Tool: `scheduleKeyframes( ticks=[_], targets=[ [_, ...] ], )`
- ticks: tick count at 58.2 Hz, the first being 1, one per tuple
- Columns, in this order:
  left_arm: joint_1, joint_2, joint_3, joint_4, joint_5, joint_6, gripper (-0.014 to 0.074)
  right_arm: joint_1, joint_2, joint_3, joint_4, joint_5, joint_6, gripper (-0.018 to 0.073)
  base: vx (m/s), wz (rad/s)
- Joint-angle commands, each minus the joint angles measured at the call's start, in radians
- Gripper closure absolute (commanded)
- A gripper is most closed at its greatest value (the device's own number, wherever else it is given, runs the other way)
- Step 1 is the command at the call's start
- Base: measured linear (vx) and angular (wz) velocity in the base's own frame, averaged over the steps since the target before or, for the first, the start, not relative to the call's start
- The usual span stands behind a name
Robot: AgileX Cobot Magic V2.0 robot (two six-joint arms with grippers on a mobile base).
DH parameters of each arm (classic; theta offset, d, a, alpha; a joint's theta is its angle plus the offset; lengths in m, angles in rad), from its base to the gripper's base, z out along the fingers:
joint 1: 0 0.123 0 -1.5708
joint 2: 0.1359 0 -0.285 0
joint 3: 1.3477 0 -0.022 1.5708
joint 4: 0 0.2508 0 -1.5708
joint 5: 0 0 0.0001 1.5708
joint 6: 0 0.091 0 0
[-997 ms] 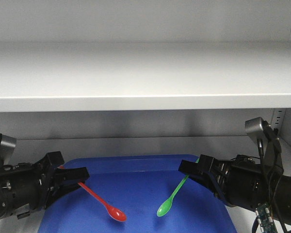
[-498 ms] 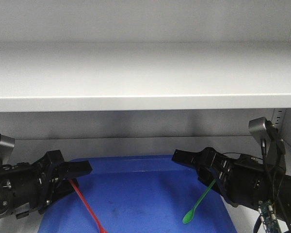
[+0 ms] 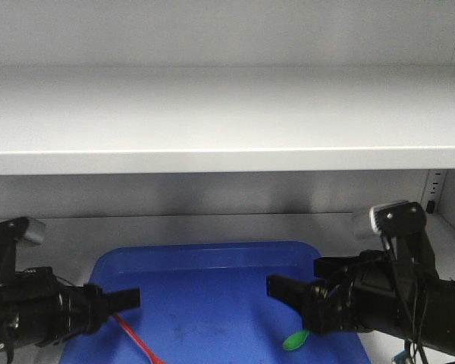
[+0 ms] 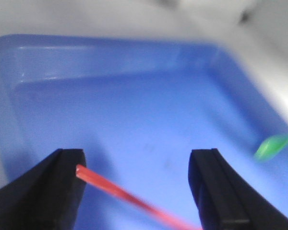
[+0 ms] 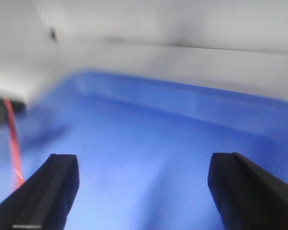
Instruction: Sort red and green spoons into left cabinet
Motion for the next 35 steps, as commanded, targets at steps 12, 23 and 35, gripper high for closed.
scheduleKeyframes(
  ticks=[12,23,35],
  targets=[
    [-0.001,-0.024,-0.030,0.111,-0.005,0.246,0.0032,-0.003,-0.023,-0.035,-0.061,0.015,-0.243,-0.0026,0.00,0.00],
    [-0.001,-0.039,-0.031,0.111,-0.050,0.319,0.0032,-0.003,-0.023,-0.035,-0.054,0.015,-0.256,-0.0026,0.00,0.00],
    [-0.001,-0.100,-0.031,0.111,-0.105,0.398,0.0032,-0.003,-0.023,-0.035,-0.053,0.015,-0.256,-0.0026,0.00,0.00]
  ],
)
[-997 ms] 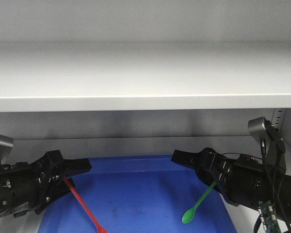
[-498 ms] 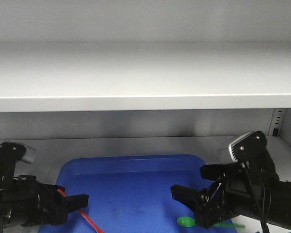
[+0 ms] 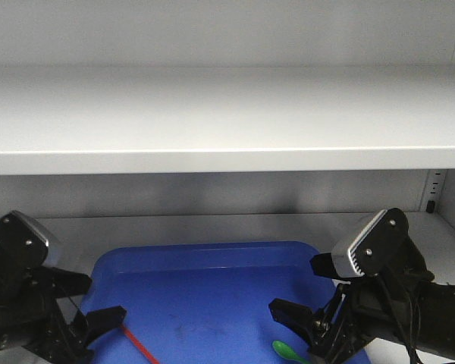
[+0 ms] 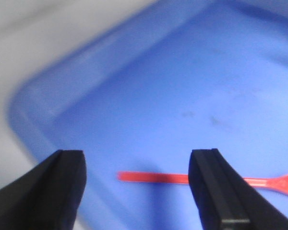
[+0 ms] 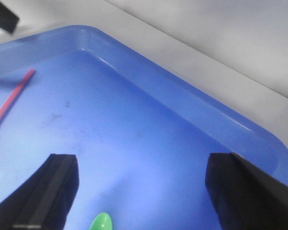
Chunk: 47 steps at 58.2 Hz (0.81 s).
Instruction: Sort red and green spoons into left cabinet
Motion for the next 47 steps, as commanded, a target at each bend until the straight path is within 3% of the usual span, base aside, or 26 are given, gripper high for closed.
scheduleKeyframes(
  ticks=[1,12,18,25,27,28,29,31,32,47],
  targets=[
    [-0.001,-0.062,-0.031,-0.040,-0.031,0.019,0.0032,-0.003,-0.023,-0.035,0.032,0.009,-0.009,-0.0026,0.00,0.00],
    [-0.001,-0.100,-0.030,-0.040,0.032,-0.016,0.0048,-0.003,-0.024,-0.035,0.035,0.026,0.003,-0.0003,0.00,0.00],
    [-0.001,-0.112,-0.030,-0.039,0.100,-0.050,0.0127,-0.003,-0.028,-0.035,0.032,0.044,0.051,0.0076,0.00,0.00],
    [-0.001,-0.112,-0.030,-0.035,0.172,-0.100,0.0333,-0.003,-0.043,-0.031,0.018,0.065,0.138,0.0256,0.00,0.00],
    [-0.001,-0.112,-0.030,-0.029,0.189,-0.114,0.0407,-0.003,-0.052,-0.031,-0.004,0.073,0.174,0.0339,0.00,0.00],
    [-0.001,-0.113,-0.030,-0.025,0.212,-0.122,0.0514,-0.003,-0.065,-0.031,-0.041,0.087,0.208,0.0440,0.00,0.00],
    [-0.001,-0.116,-0.030,-0.020,0.216,-0.122,0.0561,-0.003,-0.071,-0.031,-0.061,0.095,0.219,0.0484,0.00,0.00],
    [-0.001,-0.118,-0.030,-0.009,0.223,-0.121,0.0606,-0.003,-0.079,-0.031,-0.090,0.105,0.234,0.0541,0.00,0.00],
    [-0.001,-0.122,-0.030,-0.006,0.223,-0.122,0.0606,-0.003,-0.085,-0.031,-0.110,0.112,0.247,0.0575,0.00,0.00],
    [-0.002,-0.259,0.051,-0.007,0.186,-0.122,0.0598,-0.003,-0.191,-0.031,-0.274,0.104,0.462,0.0562,0.00,0.00]
  ],
)
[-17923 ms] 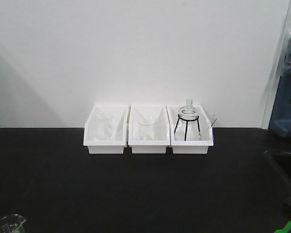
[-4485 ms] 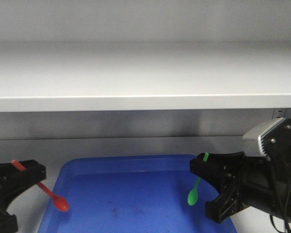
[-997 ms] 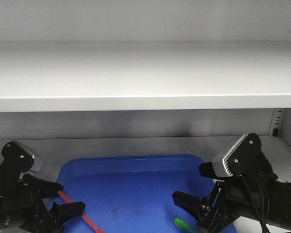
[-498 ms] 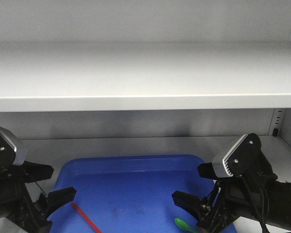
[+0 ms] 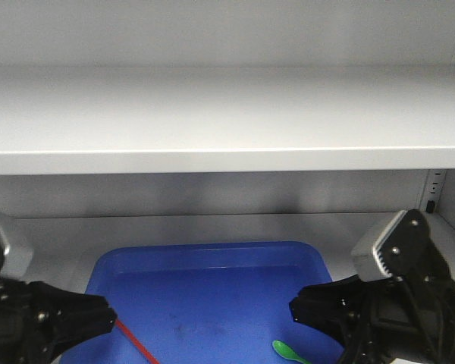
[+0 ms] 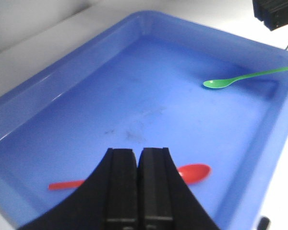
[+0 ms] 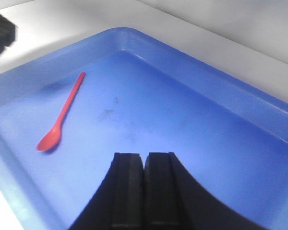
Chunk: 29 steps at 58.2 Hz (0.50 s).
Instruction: Sort red and green spoons into left cabinet
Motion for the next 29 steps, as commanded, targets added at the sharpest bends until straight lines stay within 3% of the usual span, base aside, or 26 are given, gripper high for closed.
scheduleKeyframes(
  ticks=[1,17,29],
  targets=[
    [-0.002,-0.086,0.022,-0.051,-0.037,-0.008,0.0598,-0.003,-0.067,-0.031,-0.012,-0.016,0.067,0.0562,0.00,0.00],
    [-0.002,-0.342,0.234,-0.142,-0.107,-0.008,0.0597,-0.003,-0.215,0.073,0.037,-0.099,0.092,0.0562,0.00,0.00],
    [-0.002,-0.483,0.297,-0.155,-0.107,-0.008,0.0597,-0.003,-0.310,0.109,0.050,-0.134,0.093,0.0562,0.00,0.00]
  ],
)
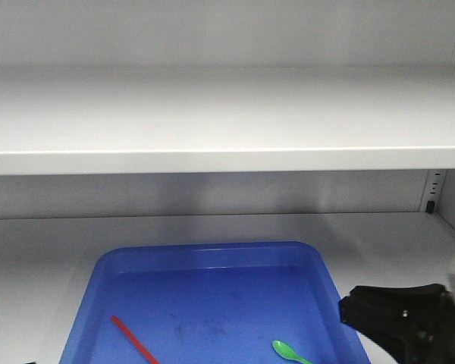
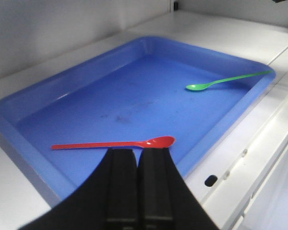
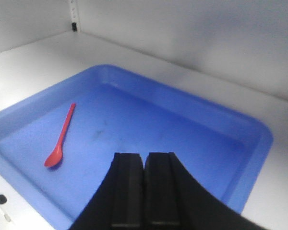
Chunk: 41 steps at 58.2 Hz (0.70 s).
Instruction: Sort red and green spoons into left cabinet
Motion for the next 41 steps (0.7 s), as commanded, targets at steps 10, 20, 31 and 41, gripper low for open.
scheduleKeyframes(
  ticks=[10,20,31,41],
  targets=[
    [-0.002,-0.089,-0.015,-0.062,0.112,-0.007,0.0597,-0.003,-0.068,-0.027,0.055,0.022,-0.001,0.0562,0.00,0.00],
    [-0.002,-0.088,-0.015,-0.067,0.182,-0.006,0.0597,-0.003,-0.068,-0.027,0.056,0.023,-0.001,0.0562,0.00,0.00],
    [-0.002,-0.088,-0.015,-0.067,0.186,-0.006,0.0596,-0.003,-0.065,-0.027,0.056,0.023,-0.001,0.0562,0.00,0.00],
    [-0.002,-0.089,-0.015,-0.061,0.160,-0.002,0.0596,-0.003,-0.065,-0.027,0.056,0.023,-0.001,0.0562,0.00,0.00]
  ],
)
